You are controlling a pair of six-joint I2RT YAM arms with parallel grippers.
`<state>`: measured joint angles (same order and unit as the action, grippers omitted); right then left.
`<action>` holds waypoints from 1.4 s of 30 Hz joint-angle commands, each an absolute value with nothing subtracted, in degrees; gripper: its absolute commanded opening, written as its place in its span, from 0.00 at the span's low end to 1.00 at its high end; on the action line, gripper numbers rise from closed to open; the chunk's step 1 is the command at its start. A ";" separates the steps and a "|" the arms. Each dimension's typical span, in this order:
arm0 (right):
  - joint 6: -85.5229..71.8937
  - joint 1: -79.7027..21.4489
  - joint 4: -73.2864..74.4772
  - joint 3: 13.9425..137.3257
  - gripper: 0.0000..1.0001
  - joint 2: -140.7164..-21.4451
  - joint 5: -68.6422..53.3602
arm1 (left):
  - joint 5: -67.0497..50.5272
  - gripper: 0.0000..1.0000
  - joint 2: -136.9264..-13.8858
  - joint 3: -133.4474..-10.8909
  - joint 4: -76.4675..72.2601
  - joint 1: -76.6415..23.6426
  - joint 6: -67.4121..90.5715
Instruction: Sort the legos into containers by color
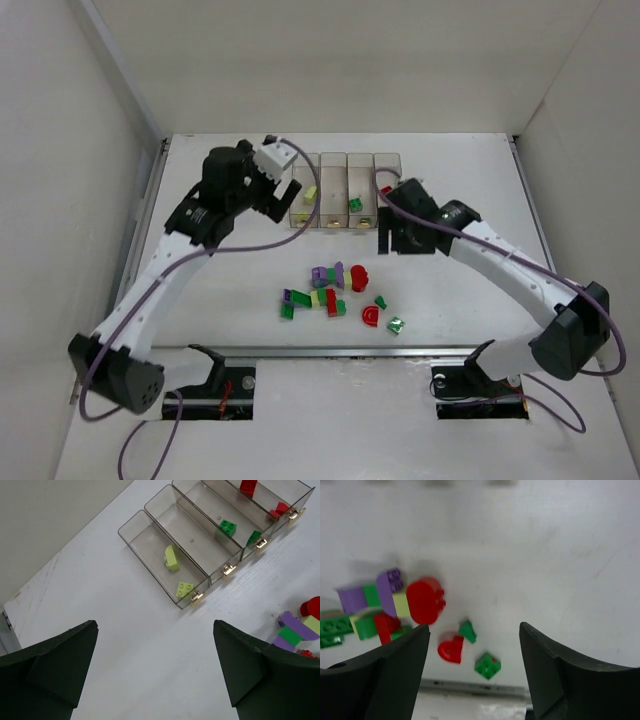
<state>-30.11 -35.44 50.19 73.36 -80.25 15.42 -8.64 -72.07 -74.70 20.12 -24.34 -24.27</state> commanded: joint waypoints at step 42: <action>-80.86 -45.70 37.08 34.37 0.48 -74.28 7.29 | -2.02 1.00 -38.85 -47.90 15.47 -22.06 0.96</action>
<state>-80.79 -45.12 36.56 35.55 -73.38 4.23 -1.48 -39.22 -48.31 18.20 -22.04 -0.78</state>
